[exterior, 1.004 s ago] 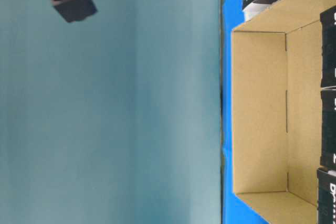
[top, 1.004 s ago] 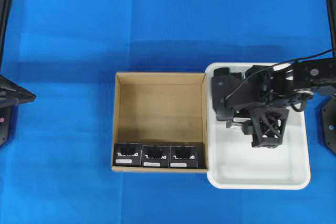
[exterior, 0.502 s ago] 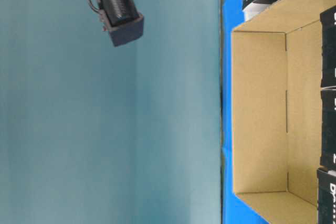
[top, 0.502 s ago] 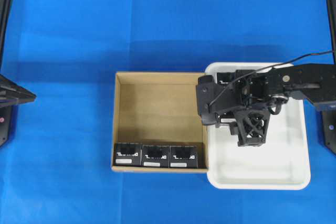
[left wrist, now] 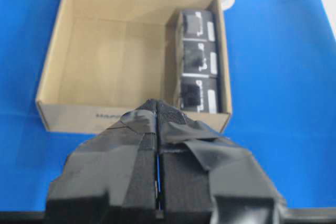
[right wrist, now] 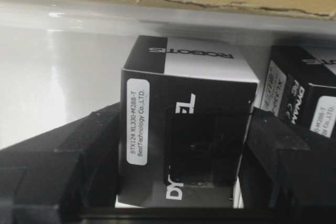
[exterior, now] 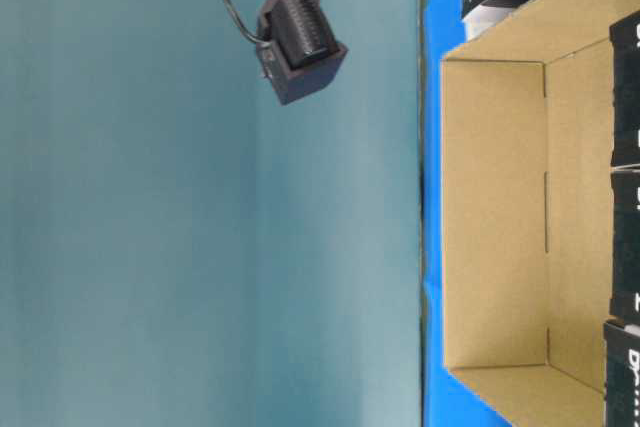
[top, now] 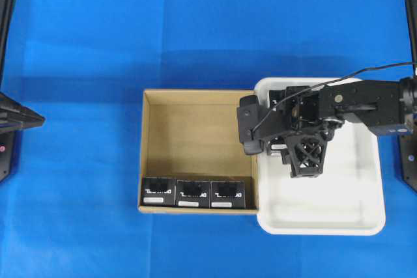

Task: Pick the box from inside the cardboard box.
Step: 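Lower the servo box into the white tray beside the other boxes, then open the right gripper and raise it off the placed box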

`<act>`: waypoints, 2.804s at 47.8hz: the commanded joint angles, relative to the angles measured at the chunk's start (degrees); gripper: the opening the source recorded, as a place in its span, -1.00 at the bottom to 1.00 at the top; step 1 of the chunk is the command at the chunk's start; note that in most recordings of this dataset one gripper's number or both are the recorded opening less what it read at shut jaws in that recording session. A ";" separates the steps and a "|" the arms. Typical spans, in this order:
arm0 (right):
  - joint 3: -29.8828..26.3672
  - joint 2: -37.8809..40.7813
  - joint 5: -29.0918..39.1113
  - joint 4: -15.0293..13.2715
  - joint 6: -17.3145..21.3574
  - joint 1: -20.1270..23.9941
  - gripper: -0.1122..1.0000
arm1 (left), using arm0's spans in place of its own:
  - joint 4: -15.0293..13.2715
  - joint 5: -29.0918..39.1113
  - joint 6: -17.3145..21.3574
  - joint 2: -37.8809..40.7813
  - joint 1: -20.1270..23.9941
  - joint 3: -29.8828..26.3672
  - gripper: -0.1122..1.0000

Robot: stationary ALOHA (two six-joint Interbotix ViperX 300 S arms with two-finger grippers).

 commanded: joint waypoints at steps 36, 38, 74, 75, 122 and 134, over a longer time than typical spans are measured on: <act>-0.53 0.35 -0.35 0.26 0.70 -0.62 0.46 | 0.09 -0.53 -0.09 0.79 0.09 -1.67 -0.90; -0.53 0.35 -0.35 0.26 0.79 -0.53 0.67 | 0.09 -0.53 -0.09 0.79 0.00 -1.67 -0.90; -7.82 -10.63 9.76 0.70 4.75 -0.62 0.91 | 0.18 -0.53 0.09 0.88 0.09 -1.67 -0.90; -7.82 -10.99 9.76 0.70 4.75 -0.79 0.91 | 0.09 -0.53 0.09 0.88 0.00 -1.67 -0.90; -6.06 -16.96 8.17 0.70 8.61 -1.14 0.91 | 0.18 -0.35 0.62 0.79 0.00 -1.67 -0.90; -5.80 -16.96 7.38 0.70 8.53 -1.14 0.91 | 0.09 -0.18 0.62 0.79 0.09 -1.58 -0.90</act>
